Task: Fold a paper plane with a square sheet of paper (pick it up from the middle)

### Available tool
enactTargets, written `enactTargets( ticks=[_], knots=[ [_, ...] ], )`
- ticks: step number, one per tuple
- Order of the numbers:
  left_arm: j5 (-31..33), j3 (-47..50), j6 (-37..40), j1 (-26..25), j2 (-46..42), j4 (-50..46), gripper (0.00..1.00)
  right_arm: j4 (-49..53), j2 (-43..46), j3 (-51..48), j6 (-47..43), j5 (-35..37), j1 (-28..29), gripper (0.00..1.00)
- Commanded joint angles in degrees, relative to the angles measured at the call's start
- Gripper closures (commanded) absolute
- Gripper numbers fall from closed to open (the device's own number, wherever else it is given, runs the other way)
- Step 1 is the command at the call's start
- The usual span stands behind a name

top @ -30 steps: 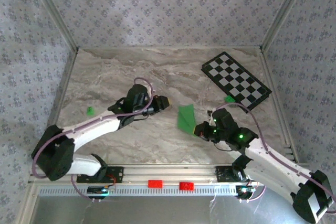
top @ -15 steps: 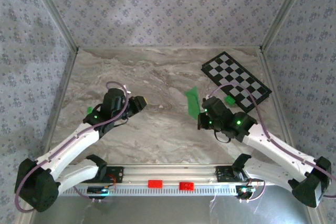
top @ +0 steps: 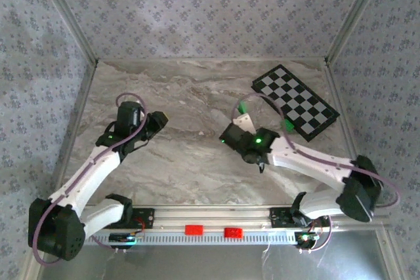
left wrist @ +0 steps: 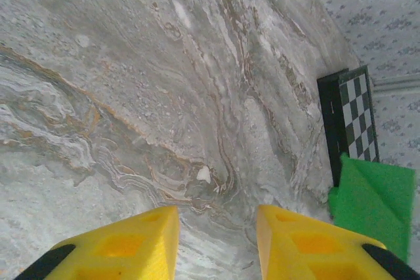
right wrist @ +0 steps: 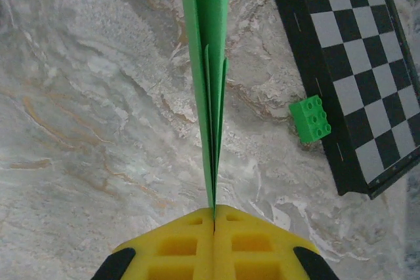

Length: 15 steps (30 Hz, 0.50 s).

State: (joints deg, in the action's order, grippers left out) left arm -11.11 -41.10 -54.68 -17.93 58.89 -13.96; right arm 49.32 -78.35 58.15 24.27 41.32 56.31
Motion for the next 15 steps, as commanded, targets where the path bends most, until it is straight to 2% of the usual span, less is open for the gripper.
enactTargets(
  ticks=[1, 4, 6, 10, 12, 13, 15],
  knots=[
    [0.0, -0.7, -0.4, 3.0, -3.9, -4.0, 0.63, 0.5, -5.8, 0.6, -1.5, 3.3, 2.3, 1.00],
    [-1.1, 0.1, -0.4, 5.9, -5.9, -4.8, 0.62, -2.0, -12.7, 1.5, -1.2, 0.0, 5.0, 1.00],
    [-1.7, 0.3, 0.0, 6.8, -6.8, -5.2, 0.61, -1.8, -18.1, 3.7, 0.5, -2.1, 7.7, 0.95],
    [-2.3, 0.5, 0.6, 7.7, -6.7, -5.2, 0.60, -7.7, -23.5, 6.7, -2.4, -16.3, 9.8, 0.83],
    [-3.9, 0.1, 1.0, 8.0, -5.5, -4.7, 0.59, -10.6, -23.2, 7.3, -1.5, -24.8, 8.0, 0.73],
    [-5.0, -0.3, 1.3, 8.0, -4.8, -4.4, 0.59, -12.0, -22.3, 7.1, -0.5, -28.1, 6.7, 0.71],
    [-8.5, -1.5, 1.9, 7.9, -2.6, -3.3, 0.58, -17.9, -18.5, 4.7, 1.4, -38.0, 2.7, 0.63]
  ],
)
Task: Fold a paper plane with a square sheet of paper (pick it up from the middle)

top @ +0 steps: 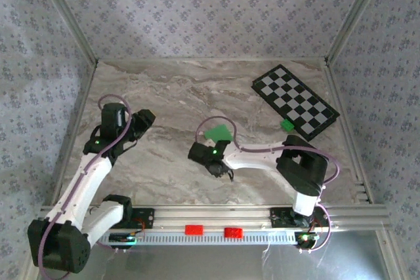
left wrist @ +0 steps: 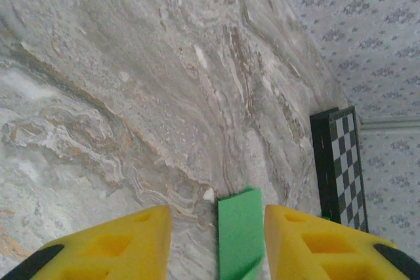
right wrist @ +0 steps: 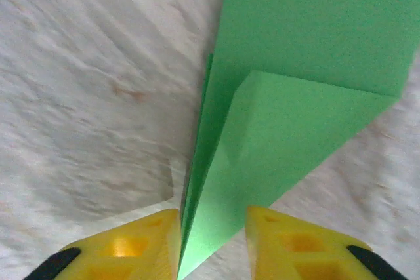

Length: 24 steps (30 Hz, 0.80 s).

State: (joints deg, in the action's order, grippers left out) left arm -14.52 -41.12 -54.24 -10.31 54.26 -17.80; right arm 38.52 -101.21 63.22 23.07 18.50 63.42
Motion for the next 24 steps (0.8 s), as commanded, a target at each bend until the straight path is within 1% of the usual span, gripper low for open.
enactTargets(
  ticks=[1, 4, 5, 7, 9, 12, 13, 15, 19, 24],
  knots=[
    [-6.8, -1.8, 1.9, 0.3, 3.0, 1.0, 0.58, -9.9, 6.4, -2.0, 3.2, -19.0, -6.3, 0.61],
    [-10.4, -2.5, 2.6, -0.2, 6.2, 2.5, 0.58, -21.1, 13.2, -9.5, 6.7, -31.1, -13.7, 0.53],
    [-11.1, -2.8, 2.9, -0.7, 7.1, 2.9, 0.58, -25.2, 14.8, -12.2, 8.6, -35.3, -16.6, 0.53],
    [-11.0, -3.4, 3.5, -2.3, 8.9, 3.0, 0.58, -32.1, 16.6, -16.1, 12.4, -40.5, -21.5, 0.56],
    [-9.6, -3.7, 3.3, -4.6, 10.6, 3.7, 0.59, -37.6, 16.4, -18.6, 15.3, -45.4, -24.8, 0.68],
    [-7.9, -3.8, 2.0, -7.6, 12.9, 5.8, 0.61, -38.7, 12.6, -18.2, 16.1, -50.5, -27.2, 0.84],
    [-7.6, -3.8, 1.6, -8.2, 13.5, 6.6, 0.63, -38.8, 11.3, -17.7, 16.0, -52.0, -27.4, 0.88],
    [-6.7, -3.9, 0.9, -9.6, 14.7, 7.7, 0.64, -38.5, 8.5, -17.3, 16.4, -52.3, -27.7, 0.91],
    [-5.1, -3.9, 0.0, -11.2, 16.4, 9.0, 0.65, -38.5, 5.1, -18.1, 16.7, -52.1, -27.8, 0.92],
    [-4.8, -5.0, -0.3, -12.2, 18.8, 9.6, 0.66, -42.5, 2.3, -20.9, 23.0, -49.5, -28.1, 0.92]
  ],
)
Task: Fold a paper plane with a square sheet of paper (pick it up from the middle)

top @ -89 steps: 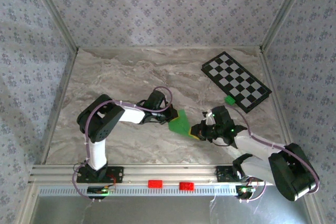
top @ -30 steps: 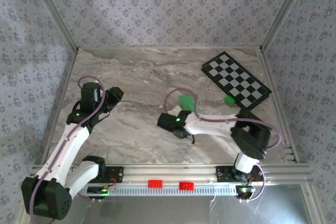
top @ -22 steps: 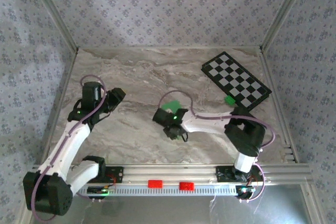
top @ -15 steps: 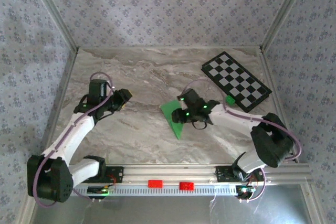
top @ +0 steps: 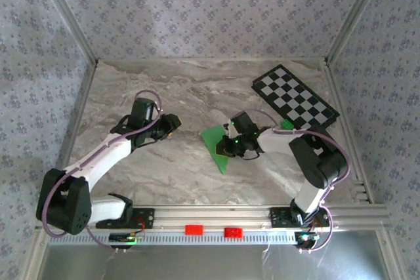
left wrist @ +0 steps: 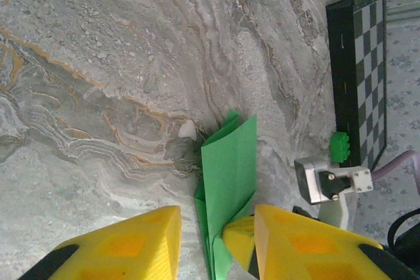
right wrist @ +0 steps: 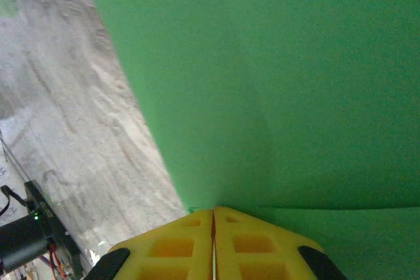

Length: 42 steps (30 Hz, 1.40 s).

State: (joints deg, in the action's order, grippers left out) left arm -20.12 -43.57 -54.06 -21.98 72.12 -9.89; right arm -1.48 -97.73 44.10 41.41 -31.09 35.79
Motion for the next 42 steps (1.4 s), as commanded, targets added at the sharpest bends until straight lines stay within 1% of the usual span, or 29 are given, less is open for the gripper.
enactTargets(
  ticks=[1, 4, 8, 11, 13, 15, 17, 21, 23, 25, 26, 27, 28, 29, 30, 32, 33, 35, 36, 38, 40, 42],
  knots=[
    [0.9, -2.7, -0.6, -0.8, 1.3, 1.8, 0.66, -2.6, -1.4, -2.2, 6.2, 1.5, -0.4, 0.92],
    [0.8, -3.6, -0.7, -1.7, 2.4, 2.2, 0.66, -3.8, -1.3, -4.5, 12.5, 7.3, -0.3, 0.92],
    [0.4, -3.9, -0.8, -3.3, 3.9, 3.4, 0.66, -14.7, -0.6, -10.1, 25.7, 13.2, 0.6, 0.92],
    [-0.1, -3.9, -0.9, -4.3, 5.5, 4.3, 0.67, -16.1, 1.7, -11.4, 31.3, 20.9, 3.5, 0.93],
    [-0.8, -4.1, -1.2, -4.9, 6.6, 5.2, 0.67, -14.6, 4.2, -11.4, 33.0, 28.3, 6.3, 0.94],
    [-1.3, -5.1, -1.0, -5.2, 7.6, 4.8, 0.67, -11.0, 7.1, -10.6, 33.1, 36.4, 9.5, 0.96],
    [-1.1, -5.9, -0.7, -5.4, 8.0, 4.4, 0.68, -7.0, 9.7, -9.1, 31.6, 41.2, 11.3, 0.96],
    [-1.1, -7.8, -0.4, -5.9, 8.1, 3.5, 0.67, 2.0, 16.5, -6.6, 23.8, 49.2, 13.0, 0.95],
    [-0.4, -8.7, -0.3, -6.6, 8.0, 2.7, 0.68, 5.5, 19.8, -5.9, 20.0, 51.1, 13.1, 0.93],
    [-0.1, -9.0, -0.4, -7.6, 8.1, 2.6, 0.68, 7.4, 22.7, -6.1, 17.2, 50.5, 12.2, 0.92],
    [-0.2, -9.1, -0.6, -8.3, 8.4, 2.9, 0.68, 6.8, 23.9, -6.9, 16.6, 50.0, 11.3, 0.92],
    [-0.6, -9.1, -0.8, -8.9, 9.0, 3.1, 0.68, 5.6, 24.8, -8.0, 16.0, 47.8, 10.0, 0.92],
    [-1.0, -9.3, -0.9, -9.4, 9.6, 3.4, 0.69, 3.9, 25.2, -9.2, 15.1, 44.3, 8.2, 0.95],
    [-1.5, -9.3, -1.0, -10.3, 10.4, 3.9, 0.70, 0.4, 25.6, -10.7, 13.2, 37.4, 5.7, 0.96],
    [-1.6, -9.4, -1.1, -11.1, 11.3, 4.6, 0.72, -3.4, 25.6, -12.5, 9.0, 30.4, 2.5, 0.96],
    [-2.0, -9.5, -1.6, -12.4, 13.3, 5.9, 0.76, -7.5, 24.9, -14.9, 8.8, 22.0, -1.9, 1.00],
    [-2.4, -9.8, -2.0, -13.0, 14.7, 6.9, 0.79, -6.5, 24.0, -15.0, 9.5, 18.6, -4.4, 1.00],
    [-3.0, -10.2, -2.8, -13.7, 17.0, 8.9, 0.83, -2.8, 22.4, -13.5, 7.9, 13.7, -8.9, 1.00],
    [-3.2, -10.7, -3.2, -14.0, 18.4, 9.8, 0.84, -2.1, 21.9, -13.2, 7.1, 11.7, -10.4, 1.00],
    [-4.6, -12.1, -3.5, -14.5, 21.3, 11.2, 0.85, -3.1, 20.8, -13.3, 6.3, 7.4, -12.9, 1.00],
    [-6.1, -14.5, -3.5, -14.8, 24.5, 11.5, 0.87, -5.2, 20.1, -13.6, 6.1, 5.1, -14.0, 0.99],
    [-7.1, -16.8, -3.8, -14.9, 27.6, 11.9, 0.89, -5.2, 18.7, -13.2, 6.2, 3.7, -14.8, 0.96]
  ],
)
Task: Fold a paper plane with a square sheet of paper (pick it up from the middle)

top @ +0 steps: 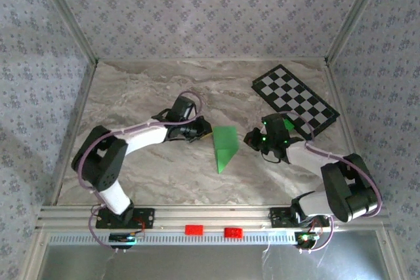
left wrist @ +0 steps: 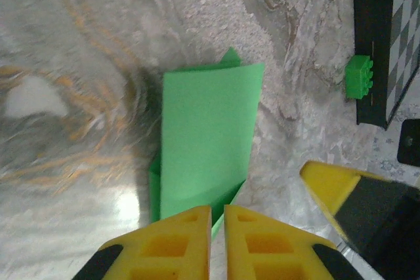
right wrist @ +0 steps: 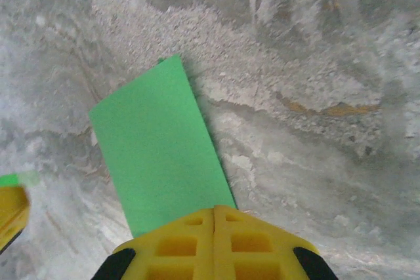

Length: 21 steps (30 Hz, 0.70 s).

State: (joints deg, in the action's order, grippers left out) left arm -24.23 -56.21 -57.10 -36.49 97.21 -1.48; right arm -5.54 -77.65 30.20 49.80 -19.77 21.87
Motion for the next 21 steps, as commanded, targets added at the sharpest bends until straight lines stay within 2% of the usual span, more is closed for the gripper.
enactTargets(
  ticks=[1, 6, 11, 21],
  knots=[
    [-3.4, -5.0, -1.0, -0.4, 3.7, 3.9, 0.89, -1.7, -2.1, 0.9, -2.1, -8.5, -1.1, 0.94],
    [-4.9, -9.1, -0.6, -0.4, 9.4, 2.9, 0.91, -4.1, -6.2, 2.3, -1.9, -12.3, -1.5, 0.81],
    [-5.3, -9.8, -0.4, -0.3, 12.4, 2.2, 0.93, -2.7, -8.4, 3.8, -2.4, -13.3, -1.6, 0.72],
    [-4.3, -7.4, 0.3, -0.4, 15.8, 2.4, 0.97, 5.3, -10.0, 6.6, -4.6, -12.8, -2.0, 0.66]
  ],
)
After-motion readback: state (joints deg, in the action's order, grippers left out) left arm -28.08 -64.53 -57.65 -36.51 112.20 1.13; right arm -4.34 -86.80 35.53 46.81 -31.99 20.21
